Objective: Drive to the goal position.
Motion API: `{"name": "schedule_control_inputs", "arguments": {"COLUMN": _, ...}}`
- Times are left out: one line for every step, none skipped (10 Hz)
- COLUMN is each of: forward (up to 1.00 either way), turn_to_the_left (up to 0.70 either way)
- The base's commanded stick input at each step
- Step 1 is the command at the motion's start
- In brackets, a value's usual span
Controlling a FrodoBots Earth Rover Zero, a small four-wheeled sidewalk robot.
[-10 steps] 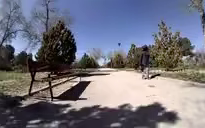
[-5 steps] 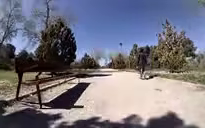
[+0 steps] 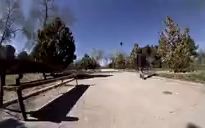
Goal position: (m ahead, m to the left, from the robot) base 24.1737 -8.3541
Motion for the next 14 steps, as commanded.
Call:
{"name": "schedule_control_inputs", "arguments": {"forward": 0.85, "turn_to_the_left": 0.00}}
{"name": "schedule_control_inputs", "arguments": {"forward": 0.85, "turn_to_the_left": 0.00}}
{"name": "schedule_control_inputs", "arguments": {"forward": 0.85, "turn_to_the_left": 0.00}}
{"name": "schedule_control_inputs", "arguments": {"forward": 0.85, "turn_to_the_left": 0.00}}
{"name": "schedule_control_inputs", "arguments": {"forward": 0.85, "turn_to_the_left": 0.00}}
{"name": "schedule_control_inputs", "arguments": {"forward": 0.85, "turn_to_the_left": 0.00}}
{"name": "schedule_control_inputs", "arguments": {"forward": 0.85, "turn_to_the_left": 0.00}}
{"name": "schedule_control_inputs", "arguments": {"forward": 0.85, "turn_to_the_left": 0.00}}
{"name": "schedule_control_inputs", "arguments": {"forward": 0.85, "turn_to_the_left": 0.00}}
{"name": "schedule_control_inputs", "arguments": {"forward": 0.85, "turn_to_the_left": 0.00}}
{"name": "schedule_control_inputs", "arguments": {"forward": 0.85, "turn_to_the_left": 0.00}}
{"name": "schedule_control_inputs", "arguments": {"forward": 0.85, "turn_to_the_left": 0.00}}
{"name": "schedule_control_inputs", "arguments": {"forward": 0.85, "turn_to_the_left": 0.00}}
{"name": "schedule_control_inputs", "arguments": {"forward": 0.85, "turn_to_the_left": 0.00}}
